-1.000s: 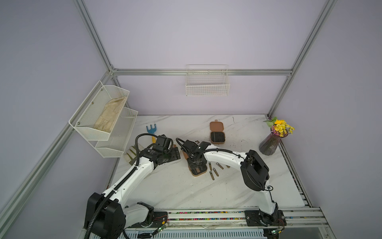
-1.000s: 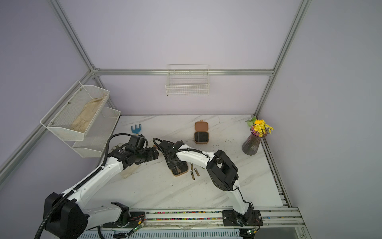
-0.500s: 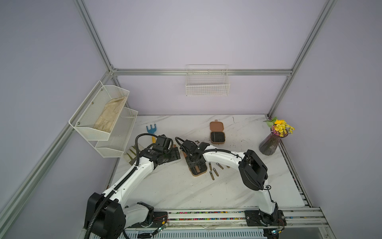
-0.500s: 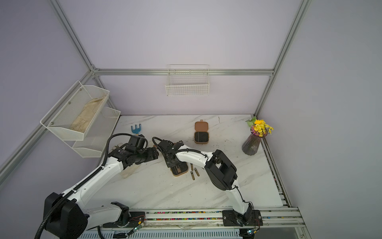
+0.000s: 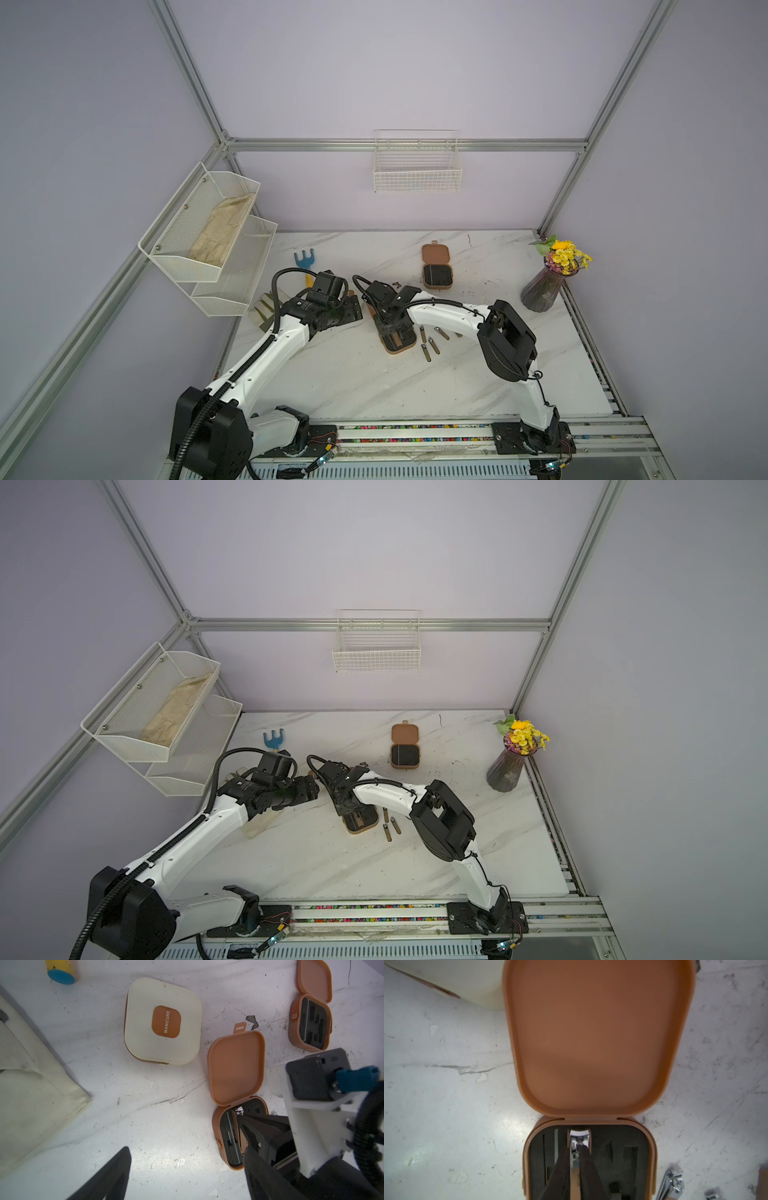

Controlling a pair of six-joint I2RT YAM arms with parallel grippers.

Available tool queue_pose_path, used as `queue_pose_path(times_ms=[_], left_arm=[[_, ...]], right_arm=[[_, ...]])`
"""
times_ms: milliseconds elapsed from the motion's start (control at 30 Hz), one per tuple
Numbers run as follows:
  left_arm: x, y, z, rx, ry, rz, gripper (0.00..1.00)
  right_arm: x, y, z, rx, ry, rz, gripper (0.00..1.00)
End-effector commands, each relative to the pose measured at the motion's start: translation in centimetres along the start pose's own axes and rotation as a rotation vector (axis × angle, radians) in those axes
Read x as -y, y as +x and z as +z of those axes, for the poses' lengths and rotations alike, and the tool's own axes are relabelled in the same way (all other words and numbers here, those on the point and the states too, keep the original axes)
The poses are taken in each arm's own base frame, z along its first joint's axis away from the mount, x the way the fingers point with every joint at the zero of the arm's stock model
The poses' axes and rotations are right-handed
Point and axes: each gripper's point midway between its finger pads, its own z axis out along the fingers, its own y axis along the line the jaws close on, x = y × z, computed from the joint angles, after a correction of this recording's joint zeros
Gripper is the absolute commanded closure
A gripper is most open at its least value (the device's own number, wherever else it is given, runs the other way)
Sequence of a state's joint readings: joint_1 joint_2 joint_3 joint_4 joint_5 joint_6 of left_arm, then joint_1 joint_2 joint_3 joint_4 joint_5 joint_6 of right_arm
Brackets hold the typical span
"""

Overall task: Organize nail clipper sets
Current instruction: Place the nail clipper in the storage box.

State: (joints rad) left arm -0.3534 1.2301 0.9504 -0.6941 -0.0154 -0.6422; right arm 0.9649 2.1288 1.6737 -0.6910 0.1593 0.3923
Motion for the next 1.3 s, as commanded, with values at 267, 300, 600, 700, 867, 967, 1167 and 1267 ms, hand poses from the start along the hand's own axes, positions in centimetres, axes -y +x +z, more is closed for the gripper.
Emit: queue_pose_path(times_ms=[267, 300, 600, 700, 867, 967, 1167, 1267], left_arm=[[-0.8, 0.3, 0.0, 0.017, -0.008, 0.016, 0.16], [-0.8, 0.4, 0.1, 0.016, -0.008, 0.015, 0.16], [-0.8, 0.4, 0.1, 0.013, -0.009, 0.015, 0.16], [-0.7, 0.4, 0.1, 0.015, -0.008, 0.015, 0.16], [-0.8, 0.3, 0.0, 0.018, -0.007, 0.015, 0.16], [-0.7, 0.3, 0.0, 0.019, -0.005, 0.014, 0.16], [-0.7, 0.3, -0.1, 0.019, -0.003, 0.014, 0.16], [-0.5, 0.3, -0.2, 0.02, 0.003, 0.013, 0.16]], right_arm=[[0.4, 0.4, 1.7, -0.026, 0.014, 0.016, 0.89], [0.4, 0.6, 1.8, -0.032, 0.015, 0.017, 0.89], [1.3, 4.3, 3.8, -0.125, 0.032, 0.036, 0.91], [2.0, 5.9, 4.4, -0.157, 0.05, 0.042, 0.92], [2.8, 7.9, 4.9, -0.192, 0.063, 0.057, 0.92], [3.3, 9.1, 5.1, -0.21, 0.069, 0.067, 0.92], [3.3, 9.0, 4.4, -0.197, 0.062, 0.076, 0.93], [2.6, 7.3, 3.6, -0.161, 0.042, 0.085, 0.93]])
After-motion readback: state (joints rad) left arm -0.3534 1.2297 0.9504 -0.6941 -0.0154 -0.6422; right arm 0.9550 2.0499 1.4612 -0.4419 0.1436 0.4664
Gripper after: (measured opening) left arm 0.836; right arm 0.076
